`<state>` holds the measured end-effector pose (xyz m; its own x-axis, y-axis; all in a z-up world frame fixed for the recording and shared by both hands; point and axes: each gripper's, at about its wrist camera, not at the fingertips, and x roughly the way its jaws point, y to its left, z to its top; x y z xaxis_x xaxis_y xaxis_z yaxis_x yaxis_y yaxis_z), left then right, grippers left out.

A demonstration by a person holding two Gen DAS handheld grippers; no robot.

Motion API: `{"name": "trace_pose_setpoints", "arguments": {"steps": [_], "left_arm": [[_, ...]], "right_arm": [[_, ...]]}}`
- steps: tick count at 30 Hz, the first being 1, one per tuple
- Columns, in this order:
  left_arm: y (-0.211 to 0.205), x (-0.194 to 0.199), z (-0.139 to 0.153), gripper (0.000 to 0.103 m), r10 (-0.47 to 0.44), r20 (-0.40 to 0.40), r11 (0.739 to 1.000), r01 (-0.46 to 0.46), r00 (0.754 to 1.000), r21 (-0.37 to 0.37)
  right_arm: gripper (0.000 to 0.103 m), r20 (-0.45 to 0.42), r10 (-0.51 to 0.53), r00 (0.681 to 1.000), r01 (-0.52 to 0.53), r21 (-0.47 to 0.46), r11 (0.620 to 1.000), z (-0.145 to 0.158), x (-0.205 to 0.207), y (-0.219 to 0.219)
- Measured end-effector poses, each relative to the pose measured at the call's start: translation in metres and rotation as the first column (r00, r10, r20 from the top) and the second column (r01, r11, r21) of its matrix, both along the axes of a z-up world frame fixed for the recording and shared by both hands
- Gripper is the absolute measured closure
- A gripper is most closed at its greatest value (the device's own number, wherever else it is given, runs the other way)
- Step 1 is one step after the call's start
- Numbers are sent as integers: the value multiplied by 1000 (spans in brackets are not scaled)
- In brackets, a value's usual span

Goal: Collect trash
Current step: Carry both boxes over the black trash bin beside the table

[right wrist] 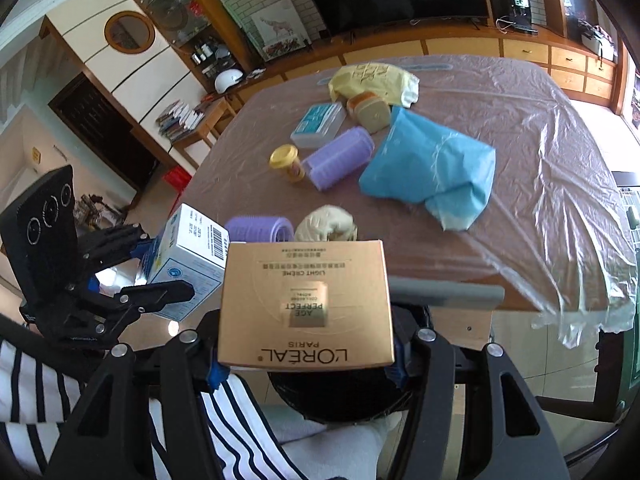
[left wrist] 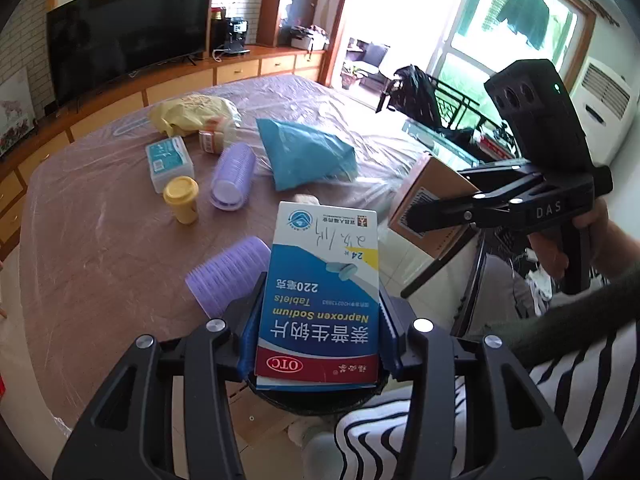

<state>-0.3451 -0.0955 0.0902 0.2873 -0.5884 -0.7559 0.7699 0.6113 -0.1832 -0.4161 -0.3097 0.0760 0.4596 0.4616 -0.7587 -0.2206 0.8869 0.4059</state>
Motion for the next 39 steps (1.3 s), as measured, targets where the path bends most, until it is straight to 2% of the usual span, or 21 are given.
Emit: {"name": "trace_pose_setpoints", "arguments": {"steps": [7,16,26,39], "left_arm": [[-8,-10,-20,55,-48,-38,997,50,998,54],[-16,-6,-55,55,-32,-99,994,41,995,99],[-25,-9,-80,55,-47,-122,986,66,991,155],[-36,-13,-101,55,-56,-118,979,78,991,186]], "right_arm": [[46,-48,47,998,-48,-24,999,-17,-6,6],[46,-112,78,991,-83,-42,996,-43,-2,14],[46,-160,100,982,-113,-76,991,-67,1,23],[46,-168,88,982,-105,-98,990,-83,2,28]]}}
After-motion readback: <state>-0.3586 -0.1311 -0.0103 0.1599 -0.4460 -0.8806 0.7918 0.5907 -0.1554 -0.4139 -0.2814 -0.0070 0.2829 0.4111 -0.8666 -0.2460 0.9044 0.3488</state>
